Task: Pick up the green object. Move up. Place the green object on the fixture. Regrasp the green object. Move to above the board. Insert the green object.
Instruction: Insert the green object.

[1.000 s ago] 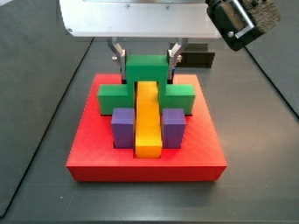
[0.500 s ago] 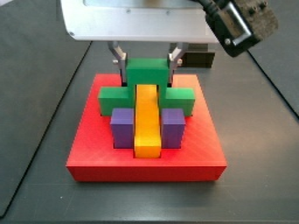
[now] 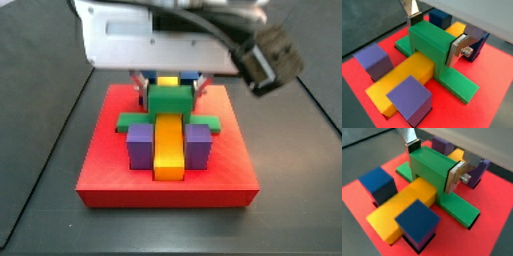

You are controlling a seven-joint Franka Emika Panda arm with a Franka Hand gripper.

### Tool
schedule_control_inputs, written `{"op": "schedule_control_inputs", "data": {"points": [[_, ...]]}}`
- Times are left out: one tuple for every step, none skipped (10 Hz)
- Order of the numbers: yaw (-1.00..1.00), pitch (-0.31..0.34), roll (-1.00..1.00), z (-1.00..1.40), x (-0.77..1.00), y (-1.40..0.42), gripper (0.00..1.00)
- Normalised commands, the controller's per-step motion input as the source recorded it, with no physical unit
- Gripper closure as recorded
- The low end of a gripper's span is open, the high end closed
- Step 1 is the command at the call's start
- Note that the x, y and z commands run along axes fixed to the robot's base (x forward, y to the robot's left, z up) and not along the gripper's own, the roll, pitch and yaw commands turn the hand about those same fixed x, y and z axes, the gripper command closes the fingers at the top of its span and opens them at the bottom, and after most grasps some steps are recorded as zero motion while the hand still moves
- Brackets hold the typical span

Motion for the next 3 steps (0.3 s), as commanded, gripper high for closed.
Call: {"op": "schedule_control_inputs", "data": {"points": [[0.00,-0.163,0.12,-0.60,-0.01,-0.11,1.00],[0.00,0.000,0.00,-0.10,0.08,0.00,1.00],[0.00,0.000,0.00,0.00,0.00,0.00,1.00]]}}
